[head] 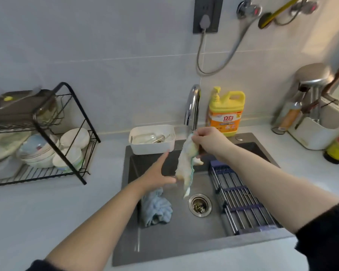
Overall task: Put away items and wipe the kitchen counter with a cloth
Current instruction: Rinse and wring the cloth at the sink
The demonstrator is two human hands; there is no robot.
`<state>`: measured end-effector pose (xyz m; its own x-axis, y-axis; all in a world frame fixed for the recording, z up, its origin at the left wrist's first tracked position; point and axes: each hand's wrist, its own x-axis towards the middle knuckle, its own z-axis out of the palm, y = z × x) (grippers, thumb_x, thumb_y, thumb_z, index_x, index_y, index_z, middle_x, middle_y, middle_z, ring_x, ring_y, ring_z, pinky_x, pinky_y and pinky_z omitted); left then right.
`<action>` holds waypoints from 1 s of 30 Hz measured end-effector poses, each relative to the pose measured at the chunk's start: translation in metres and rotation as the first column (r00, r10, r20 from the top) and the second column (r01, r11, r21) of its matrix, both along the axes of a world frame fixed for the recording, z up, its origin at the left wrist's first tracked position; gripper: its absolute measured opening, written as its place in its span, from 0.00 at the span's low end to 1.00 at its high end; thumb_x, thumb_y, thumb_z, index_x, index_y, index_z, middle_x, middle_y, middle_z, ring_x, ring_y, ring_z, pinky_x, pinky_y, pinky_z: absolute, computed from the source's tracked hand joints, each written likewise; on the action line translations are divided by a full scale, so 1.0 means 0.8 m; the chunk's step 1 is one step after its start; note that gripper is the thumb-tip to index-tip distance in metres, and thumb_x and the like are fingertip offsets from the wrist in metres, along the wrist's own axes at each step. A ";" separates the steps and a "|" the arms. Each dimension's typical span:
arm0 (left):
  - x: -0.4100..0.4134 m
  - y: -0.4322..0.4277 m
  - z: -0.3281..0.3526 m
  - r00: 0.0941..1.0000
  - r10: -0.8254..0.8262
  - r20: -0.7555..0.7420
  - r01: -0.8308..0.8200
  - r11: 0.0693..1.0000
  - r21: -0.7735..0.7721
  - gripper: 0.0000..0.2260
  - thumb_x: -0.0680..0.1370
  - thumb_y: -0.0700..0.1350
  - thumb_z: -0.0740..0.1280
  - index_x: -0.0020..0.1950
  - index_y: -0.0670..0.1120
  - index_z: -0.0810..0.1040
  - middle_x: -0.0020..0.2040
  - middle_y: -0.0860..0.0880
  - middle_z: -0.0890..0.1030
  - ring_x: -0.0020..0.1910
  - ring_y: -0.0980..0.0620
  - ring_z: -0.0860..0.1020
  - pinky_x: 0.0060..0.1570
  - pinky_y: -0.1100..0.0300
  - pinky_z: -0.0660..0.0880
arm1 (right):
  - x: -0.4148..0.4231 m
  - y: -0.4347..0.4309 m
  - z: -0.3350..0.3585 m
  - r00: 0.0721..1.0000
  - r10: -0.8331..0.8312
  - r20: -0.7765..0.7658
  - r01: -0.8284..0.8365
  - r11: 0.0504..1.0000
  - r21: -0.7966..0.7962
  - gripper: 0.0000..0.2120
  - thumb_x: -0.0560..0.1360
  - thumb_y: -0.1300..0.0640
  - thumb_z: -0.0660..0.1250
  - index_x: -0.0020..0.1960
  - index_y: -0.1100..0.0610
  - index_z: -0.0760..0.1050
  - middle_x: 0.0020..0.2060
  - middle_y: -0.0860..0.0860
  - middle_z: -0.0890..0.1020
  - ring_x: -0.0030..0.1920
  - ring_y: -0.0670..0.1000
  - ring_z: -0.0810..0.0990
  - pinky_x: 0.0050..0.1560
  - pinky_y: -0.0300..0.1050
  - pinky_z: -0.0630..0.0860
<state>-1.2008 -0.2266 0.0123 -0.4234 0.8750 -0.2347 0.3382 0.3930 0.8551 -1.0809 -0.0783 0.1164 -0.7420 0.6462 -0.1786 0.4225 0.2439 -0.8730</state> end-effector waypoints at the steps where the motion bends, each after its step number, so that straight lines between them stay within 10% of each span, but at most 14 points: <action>1: -0.003 0.011 -0.008 1.000 -0.015 0.025 0.014 0.999 0.043 0.49 0.69 0.44 0.75 0.78 0.54 0.45 0.74 0.61 0.54 0.74 0.61 0.51 0.72 0.60 0.54 | -0.009 0.000 -0.001 1.000 0.024 -0.009 -0.024 0.998 -0.052 0.09 0.79 0.62 0.60 0.46 0.66 0.76 0.37 0.58 0.77 0.37 0.54 0.78 0.35 0.45 0.81; 3: 0.000 0.034 -0.022 0.999 -0.012 0.034 0.007 0.990 0.141 0.52 0.64 0.48 0.79 0.78 0.52 0.49 0.74 0.60 0.60 0.72 0.62 0.58 0.70 0.64 0.58 | -0.021 0.001 -0.006 0.996 0.073 -0.050 -0.082 0.977 -0.198 0.09 0.80 0.63 0.60 0.43 0.63 0.75 0.37 0.56 0.78 0.38 0.53 0.78 0.35 0.43 0.79; 6: 0.010 0.061 -0.038 0.985 0.118 0.124 -0.141 0.971 0.193 0.29 0.65 0.40 0.79 0.63 0.48 0.73 0.52 0.59 0.78 0.51 0.65 0.77 0.48 0.75 0.70 | -0.026 0.015 -0.018 0.977 0.105 -0.187 -0.181 0.872 -0.454 0.12 0.81 0.64 0.56 0.42 0.61 0.74 0.36 0.54 0.79 0.38 0.50 0.79 0.36 0.40 0.77; 9: 0.002 0.066 -0.062 0.906 0.277 0.321 -0.322 0.942 0.096 0.11 0.67 0.44 0.75 0.47 0.44 0.81 0.40 0.52 0.82 0.39 0.55 0.79 0.39 0.64 0.72 | -0.017 0.048 -0.025 0.984 -0.021 -0.175 -0.076 0.846 -0.528 0.11 0.81 0.65 0.56 0.43 0.61 0.74 0.38 0.54 0.80 0.40 0.51 0.80 0.37 0.41 0.78; 12: -0.025 0.061 -0.073 0.809 0.419 0.413 -0.457 0.890 -0.008 0.02 0.69 0.41 0.71 0.40 0.46 0.79 0.37 0.48 0.80 0.40 0.48 0.77 0.41 0.57 0.71 | -0.007 0.103 -0.064 0.968 -0.021 0.250 0.027 0.999 -0.018 0.07 0.78 0.64 0.61 0.46 0.60 0.77 0.43 0.56 0.80 0.44 0.54 0.79 0.40 0.40 0.75; 16: -0.044 0.071 -0.067 0.721 0.397 0.568 -0.467 0.884 -0.026 0.12 0.72 0.28 0.66 0.50 0.43 0.77 0.44 0.43 0.81 0.43 0.47 0.80 0.42 0.57 0.78 | -0.022 0.150 -0.131 0.892 -0.036 0.450 -0.213 0.846 0.489 0.26 0.73 0.65 0.62 0.71 0.56 0.65 0.70 0.57 0.67 0.68 0.58 0.66 0.67 0.53 0.68; 19: -0.051 0.079 -0.060 0.712 0.340 0.614 -0.428 0.904 -0.004 0.16 0.71 0.25 0.63 0.52 0.42 0.75 0.47 0.40 0.79 0.46 0.45 0.79 0.47 0.54 0.78 | -0.049 0.158 -0.152 0.847 -0.022 0.531 -0.374 0.684 0.626 0.36 0.73 0.63 0.63 0.77 0.54 0.52 0.77 0.53 0.54 0.76 0.57 0.52 0.74 0.55 0.54; 22: -0.051 0.086 -0.054 0.646 0.286 0.707 -0.416 0.909 0.012 0.17 0.73 0.25 0.60 0.55 0.42 0.75 0.50 0.38 0.79 0.51 0.42 0.78 0.53 0.49 0.76 | -0.056 0.159 -0.170 0.764 -0.074 0.641 -0.513 0.533 0.673 0.32 0.71 0.61 0.64 0.73 0.58 0.60 0.72 0.55 0.63 0.74 0.57 0.57 0.74 0.56 0.55; 30: -0.034 0.089 -0.033 0.495 0.227 0.839 -0.447 0.894 0.021 0.16 0.78 0.34 0.57 0.64 0.41 0.74 0.51 0.38 0.80 0.53 0.41 0.78 0.52 0.48 0.76 | -0.047 0.142 -0.196 0.767 -0.098 0.634 -0.508 0.509 0.694 0.35 0.70 0.58 0.67 0.74 0.60 0.57 0.71 0.56 0.63 0.74 0.59 0.54 0.75 0.54 0.54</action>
<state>-1.2283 -0.1556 -0.0144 -0.4257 0.7767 -0.4642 -0.6457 0.0987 0.7572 -1.1185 0.0357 -0.0401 -0.8282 0.5543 -0.0826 0.5412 0.8293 0.1390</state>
